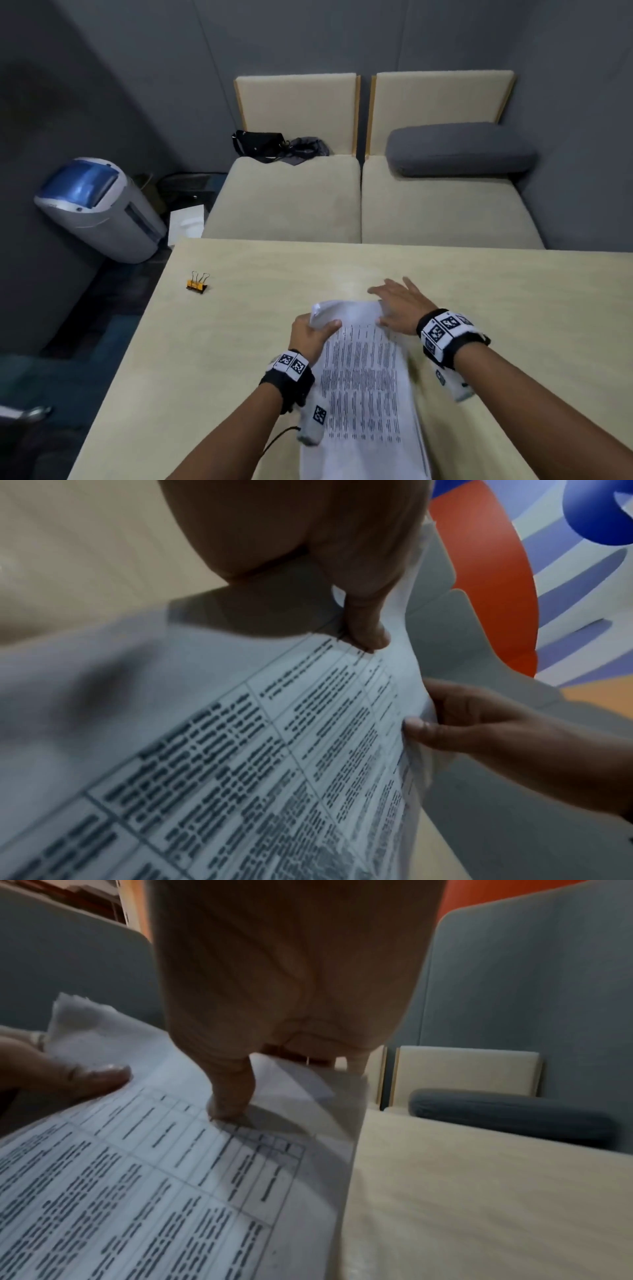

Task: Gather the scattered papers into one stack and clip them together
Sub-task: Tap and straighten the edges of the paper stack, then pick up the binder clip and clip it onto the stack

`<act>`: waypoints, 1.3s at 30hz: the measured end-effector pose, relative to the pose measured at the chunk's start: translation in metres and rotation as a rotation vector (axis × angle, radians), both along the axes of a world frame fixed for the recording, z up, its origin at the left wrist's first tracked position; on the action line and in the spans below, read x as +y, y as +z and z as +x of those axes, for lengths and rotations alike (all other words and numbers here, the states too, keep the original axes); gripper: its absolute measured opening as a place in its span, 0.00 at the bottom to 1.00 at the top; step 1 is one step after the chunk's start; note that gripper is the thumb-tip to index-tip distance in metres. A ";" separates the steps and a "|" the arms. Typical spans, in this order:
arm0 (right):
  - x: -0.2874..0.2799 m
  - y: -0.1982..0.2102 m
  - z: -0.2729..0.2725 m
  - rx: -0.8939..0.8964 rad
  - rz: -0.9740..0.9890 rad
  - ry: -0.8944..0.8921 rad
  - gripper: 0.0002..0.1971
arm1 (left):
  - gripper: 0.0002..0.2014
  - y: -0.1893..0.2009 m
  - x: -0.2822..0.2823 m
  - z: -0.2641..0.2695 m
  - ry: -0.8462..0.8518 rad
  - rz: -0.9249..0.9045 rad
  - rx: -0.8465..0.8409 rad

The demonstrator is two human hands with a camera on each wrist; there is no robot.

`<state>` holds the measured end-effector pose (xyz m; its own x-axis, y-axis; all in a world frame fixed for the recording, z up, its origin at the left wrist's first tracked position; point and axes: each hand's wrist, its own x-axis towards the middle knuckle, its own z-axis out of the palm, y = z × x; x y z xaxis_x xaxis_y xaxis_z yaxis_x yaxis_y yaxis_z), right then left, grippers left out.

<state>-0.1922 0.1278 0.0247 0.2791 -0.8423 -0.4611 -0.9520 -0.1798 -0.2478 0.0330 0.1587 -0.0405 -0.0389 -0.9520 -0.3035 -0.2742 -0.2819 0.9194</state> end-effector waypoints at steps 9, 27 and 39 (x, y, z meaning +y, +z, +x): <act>-0.036 -0.045 0.041 0.159 0.026 0.076 0.03 | 0.14 -0.006 -0.083 0.099 -0.084 0.086 -0.213; -0.040 -0.085 0.037 0.139 -0.006 0.063 0.09 | 0.11 -0.027 -0.141 0.185 0.015 -0.007 -0.754; -0.013 -0.060 0.033 0.141 -0.100 0.054 0.11 | 0.13 0.064 -0.122 -0.004 0.072 0.289 0.760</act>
